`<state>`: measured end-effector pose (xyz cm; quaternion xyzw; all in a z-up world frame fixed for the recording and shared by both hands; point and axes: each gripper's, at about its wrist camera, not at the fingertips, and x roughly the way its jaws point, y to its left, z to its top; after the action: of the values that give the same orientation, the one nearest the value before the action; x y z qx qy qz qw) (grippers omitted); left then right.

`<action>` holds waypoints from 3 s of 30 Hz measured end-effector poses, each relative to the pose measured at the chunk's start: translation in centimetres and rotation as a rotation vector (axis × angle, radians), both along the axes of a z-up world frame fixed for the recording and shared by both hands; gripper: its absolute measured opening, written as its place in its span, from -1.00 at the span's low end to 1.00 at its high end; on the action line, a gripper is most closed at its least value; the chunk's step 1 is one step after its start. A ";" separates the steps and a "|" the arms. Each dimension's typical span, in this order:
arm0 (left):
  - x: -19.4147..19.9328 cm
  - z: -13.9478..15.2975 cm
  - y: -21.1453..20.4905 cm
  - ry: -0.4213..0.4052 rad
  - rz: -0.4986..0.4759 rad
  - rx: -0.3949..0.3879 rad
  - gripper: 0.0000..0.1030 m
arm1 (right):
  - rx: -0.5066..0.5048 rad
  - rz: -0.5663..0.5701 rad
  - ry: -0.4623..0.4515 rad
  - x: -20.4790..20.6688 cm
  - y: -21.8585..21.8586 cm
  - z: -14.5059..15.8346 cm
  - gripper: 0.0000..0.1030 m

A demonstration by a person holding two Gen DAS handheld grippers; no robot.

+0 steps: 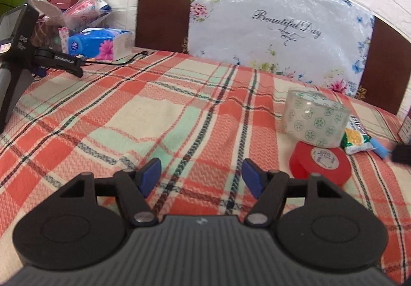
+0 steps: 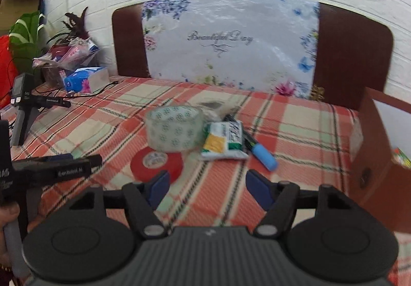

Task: Organize objects

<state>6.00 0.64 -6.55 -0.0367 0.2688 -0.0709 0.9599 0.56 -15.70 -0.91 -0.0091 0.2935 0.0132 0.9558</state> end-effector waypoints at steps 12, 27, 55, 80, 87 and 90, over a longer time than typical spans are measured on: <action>0.5 -0.6 1.0 -0.006 0.000 -0.064 0.37 | -0.071 0.064 -0.041 9.6 3.8 -3.0 0.68; 0.8 0.1 0.5 0.048 -0.033 -0.067 0.40 | -0.200 -0.056 0.014 -11.8 -4.4 -3.2 -0.10; -5.1 2.8 -16.2 0.407 -0.582 0.023 -0.69 | -0.054 -0.039 0.018 -15.0 -6.2 -4.6 0.76; -8.8 14.9 -31.0 0.026 -0.803 0.089 -0.62 | -0.268 -0.266 -0.291 -16.0 -14.1 3.2 0.76; -8.0 14.5 -42.6 0.009 -0.860 0.125 -0.60 | -0.280 -0.388 -0.280 -14.6 -24.0 4.1 0.76; -6.7 13.2 -46.5 0.013 -0.845 0.136 -0.37 | -0.295 -0.415 -0.263 -12.2 -27.7 3.0 0.81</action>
<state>-0.68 -45.88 6.66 0.1395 0.2705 -0.4399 0.8449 -11.65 -43.44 2.11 -0.0895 0.1614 -0.2271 0.9562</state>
